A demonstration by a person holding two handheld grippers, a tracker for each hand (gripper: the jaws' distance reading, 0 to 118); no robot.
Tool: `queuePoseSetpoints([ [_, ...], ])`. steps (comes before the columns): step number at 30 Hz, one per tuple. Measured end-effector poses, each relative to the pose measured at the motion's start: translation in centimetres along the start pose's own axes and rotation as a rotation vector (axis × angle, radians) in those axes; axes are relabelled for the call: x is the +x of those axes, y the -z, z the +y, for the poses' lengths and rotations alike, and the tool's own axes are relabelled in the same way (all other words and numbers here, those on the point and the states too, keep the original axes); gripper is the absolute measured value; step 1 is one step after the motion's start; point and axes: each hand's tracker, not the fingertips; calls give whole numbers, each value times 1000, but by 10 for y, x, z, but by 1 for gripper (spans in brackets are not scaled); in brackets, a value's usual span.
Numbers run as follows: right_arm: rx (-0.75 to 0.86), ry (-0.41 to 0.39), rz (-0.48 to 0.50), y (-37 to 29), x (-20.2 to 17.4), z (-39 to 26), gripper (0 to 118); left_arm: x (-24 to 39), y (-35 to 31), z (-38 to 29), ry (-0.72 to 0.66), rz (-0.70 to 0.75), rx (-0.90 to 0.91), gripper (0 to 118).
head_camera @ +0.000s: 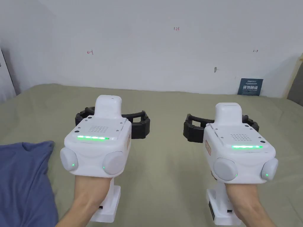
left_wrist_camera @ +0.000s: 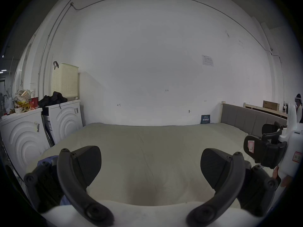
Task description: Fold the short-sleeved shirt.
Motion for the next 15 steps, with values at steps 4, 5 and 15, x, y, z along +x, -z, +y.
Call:
queuePoseSetpoints([
  [4, 1, -2, -1, -1, 0, 0, 118, 0, -1, 0, -3, -1, 1, 118],
  [5, 1, -3, -2, -1, 0, 0, 118, 0, -1, 0, -3, -1, 0, 118],
  [15, -2, -6, -6, -2, 1, -2, 118, 0, -3, 0, -4, -5, 0, 118],
])
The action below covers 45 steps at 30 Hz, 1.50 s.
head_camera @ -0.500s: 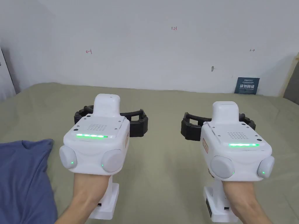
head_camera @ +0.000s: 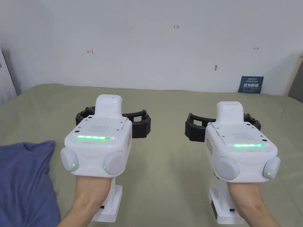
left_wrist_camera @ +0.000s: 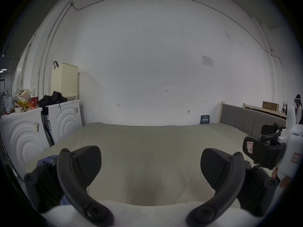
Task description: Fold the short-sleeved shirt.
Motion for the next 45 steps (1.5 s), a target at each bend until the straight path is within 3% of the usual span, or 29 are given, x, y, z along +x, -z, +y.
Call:
queuePoseSetpoints([
  [45, 15, -4, -1, -3, 0, 2, 118, -5, -5, 2, -6, 15, 24, 118],
])
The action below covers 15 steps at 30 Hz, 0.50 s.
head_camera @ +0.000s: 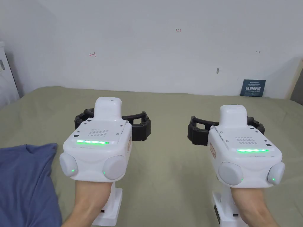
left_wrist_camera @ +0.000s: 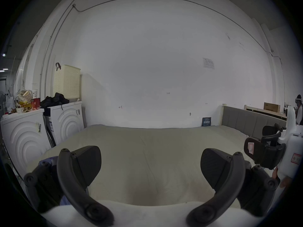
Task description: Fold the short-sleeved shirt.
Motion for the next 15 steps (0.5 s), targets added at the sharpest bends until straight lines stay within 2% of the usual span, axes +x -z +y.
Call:
queuePoseSetpoints([
  [15, -3, -1, 1, 0, -1, -1, 118, 0, 0, -1, 0, 1, -5, 118],
])
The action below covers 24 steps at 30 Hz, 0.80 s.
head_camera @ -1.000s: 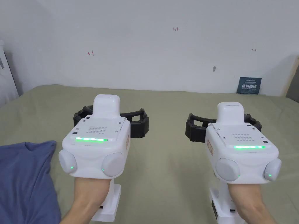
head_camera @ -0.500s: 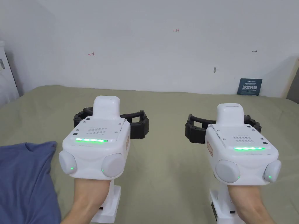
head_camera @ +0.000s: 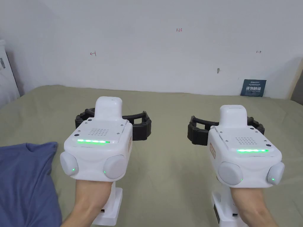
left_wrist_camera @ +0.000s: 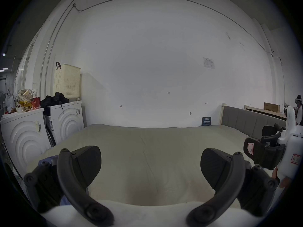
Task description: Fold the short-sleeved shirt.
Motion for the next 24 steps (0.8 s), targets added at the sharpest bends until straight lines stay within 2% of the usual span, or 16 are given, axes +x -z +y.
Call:
queuePoseSetpoints([
  [24, 11, 4, -9, -2, 2, 0, 118, 3, -3, 2, -3, -13, -6, 118],
])
